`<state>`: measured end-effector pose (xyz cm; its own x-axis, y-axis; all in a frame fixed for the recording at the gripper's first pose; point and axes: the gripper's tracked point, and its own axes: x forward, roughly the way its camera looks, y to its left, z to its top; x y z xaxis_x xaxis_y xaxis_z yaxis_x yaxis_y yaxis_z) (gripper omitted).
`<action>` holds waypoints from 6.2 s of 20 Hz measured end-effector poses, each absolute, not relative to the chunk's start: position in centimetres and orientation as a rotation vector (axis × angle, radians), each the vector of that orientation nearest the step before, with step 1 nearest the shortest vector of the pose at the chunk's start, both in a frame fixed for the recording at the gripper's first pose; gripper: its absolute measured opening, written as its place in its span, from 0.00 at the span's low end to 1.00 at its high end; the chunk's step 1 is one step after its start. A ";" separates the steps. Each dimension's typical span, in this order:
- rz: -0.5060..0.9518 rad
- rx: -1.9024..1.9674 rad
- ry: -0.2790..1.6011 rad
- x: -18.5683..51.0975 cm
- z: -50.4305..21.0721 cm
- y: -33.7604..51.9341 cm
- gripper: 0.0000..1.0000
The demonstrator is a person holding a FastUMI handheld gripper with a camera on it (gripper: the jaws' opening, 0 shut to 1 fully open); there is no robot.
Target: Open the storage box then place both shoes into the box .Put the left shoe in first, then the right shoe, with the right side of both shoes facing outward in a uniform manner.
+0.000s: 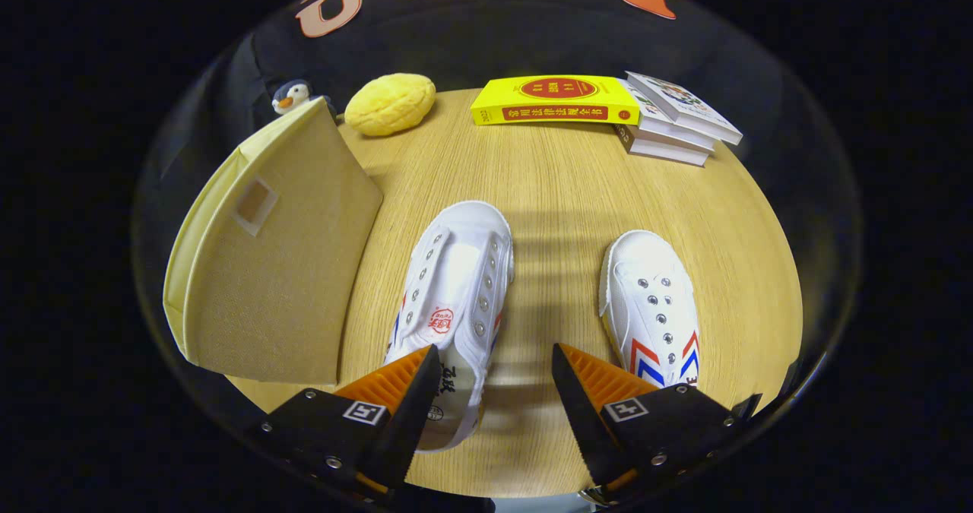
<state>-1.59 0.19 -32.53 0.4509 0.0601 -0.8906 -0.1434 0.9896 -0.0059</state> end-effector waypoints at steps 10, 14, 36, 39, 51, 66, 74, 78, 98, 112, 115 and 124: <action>0.135 -0.068 1.134 -1.6 -34.7 1.6 0.13; 0.169 0.022 1.060 -1.3 -33.9 2.2 0.00; 0.150 -0.074 0.937 2.9 -34.8 1.8 0.07; 0.154 0.026 0.867 3.3 -33.9 2.4 0.00; 0.130 0.364 0.783 5.1 -24.7 5.2 0.00; 0.060 0.423 0.644 5.9 -12.6 19.1 0.00; 0.040 0.414 0.754 5.5 -19.0 26.0 0.00; 0.002 0.412 0.763 5.2 -21.6 26.7 0.00; 0.074 0.311 0.757 3.7 -20.4 26.0 0.99; -0.040 0.172 0.673 3.2 -16.7 4.3 0.99; -0.093 0.156 0.708 2.6 -18.1 -1.7 0.99; -0.165 0.079 0.812 -0.3 -22.5 -14.2 0.99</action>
<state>-0.27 -14.24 -22.54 0.6757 -0.1167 -0.7279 0.1772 0.9842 0.0066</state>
